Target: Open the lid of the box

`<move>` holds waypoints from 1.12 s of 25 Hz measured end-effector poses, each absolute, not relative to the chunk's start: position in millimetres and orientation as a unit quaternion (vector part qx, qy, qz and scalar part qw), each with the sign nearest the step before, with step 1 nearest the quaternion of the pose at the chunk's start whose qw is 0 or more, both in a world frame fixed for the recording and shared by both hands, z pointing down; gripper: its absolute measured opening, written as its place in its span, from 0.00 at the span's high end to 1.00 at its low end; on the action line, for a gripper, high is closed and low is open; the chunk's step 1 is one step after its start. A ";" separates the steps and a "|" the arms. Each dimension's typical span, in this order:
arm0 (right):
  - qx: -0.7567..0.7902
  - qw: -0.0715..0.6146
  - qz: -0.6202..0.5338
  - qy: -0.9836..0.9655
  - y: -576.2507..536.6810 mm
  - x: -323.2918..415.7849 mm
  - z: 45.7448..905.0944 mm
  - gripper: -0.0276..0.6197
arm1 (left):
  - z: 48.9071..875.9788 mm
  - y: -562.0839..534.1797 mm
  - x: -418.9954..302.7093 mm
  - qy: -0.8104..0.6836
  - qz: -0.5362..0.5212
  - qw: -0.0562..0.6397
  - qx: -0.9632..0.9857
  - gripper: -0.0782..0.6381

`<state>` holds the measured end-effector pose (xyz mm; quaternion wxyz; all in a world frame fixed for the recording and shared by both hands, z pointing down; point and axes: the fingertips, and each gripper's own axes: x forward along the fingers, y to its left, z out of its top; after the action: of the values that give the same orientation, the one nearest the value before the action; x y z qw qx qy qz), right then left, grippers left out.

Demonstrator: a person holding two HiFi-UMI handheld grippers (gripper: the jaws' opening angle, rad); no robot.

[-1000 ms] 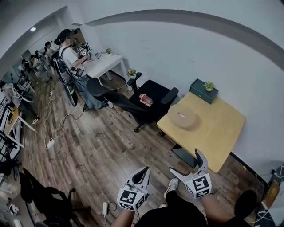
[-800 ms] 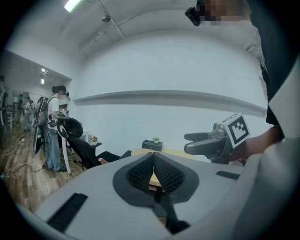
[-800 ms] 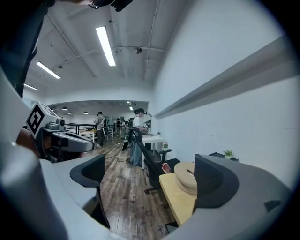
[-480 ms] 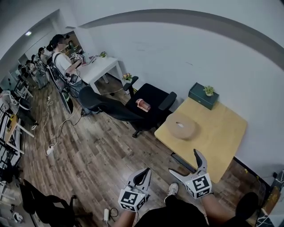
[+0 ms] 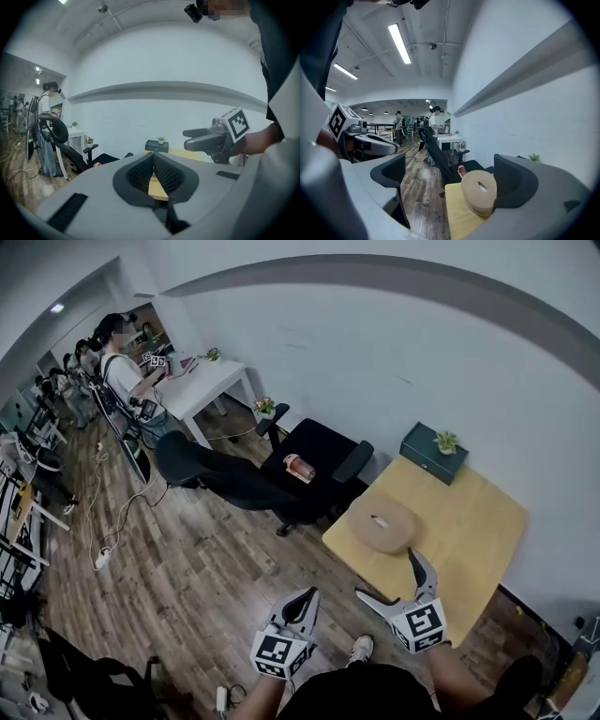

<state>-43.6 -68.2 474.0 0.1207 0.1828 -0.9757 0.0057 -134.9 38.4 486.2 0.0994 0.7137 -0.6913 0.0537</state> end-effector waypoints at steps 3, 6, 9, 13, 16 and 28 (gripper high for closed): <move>0.170 0.133 0.000 -0.976 -78.8 -52.8 479.9 0.05 | 486.0 21.9 -143.7 -0.695 0.052 0.093 0.711 0.87; 0.157 0.146 -0.008 -0.977 -84.7 -58.6 484.6 0.05 | 486.2 8.7 -149.4 -0.695 0.054 0.089 0.712 0.87; 0.155 0.148 -0.002 -0.977 -94.4 -62.4 488.1 0.05 | 486.0 -4.2 -154.5 -0.693 0.056 0.089 0.713 0.87; 0.163 0.150 0.007 -0.975 -112.4 -64.0 495.2 0.05 | 490.8 -23.2 -153.1 -0.682 0.055 0.096 0.723 0.87; 0.172 0.157 0.015 -0.972 -125.1 -68.9 503.0 0.05 | 496.8 -38.0 -155.5 -0.671 0.053 0.105 0.732 0.87; 0.190 0.258 0.020 -0.947 -180.3 -105.0 553.5 0.08 | 509.3 -99.3 -197.5 -0.628 0.048 0.126 0.766 0.87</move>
<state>-105.0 -180.3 553.5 0.2576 0.1897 -0.9472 0.0202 -197.5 -99.3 509.3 0.1255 0.7662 -0.6285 0.0478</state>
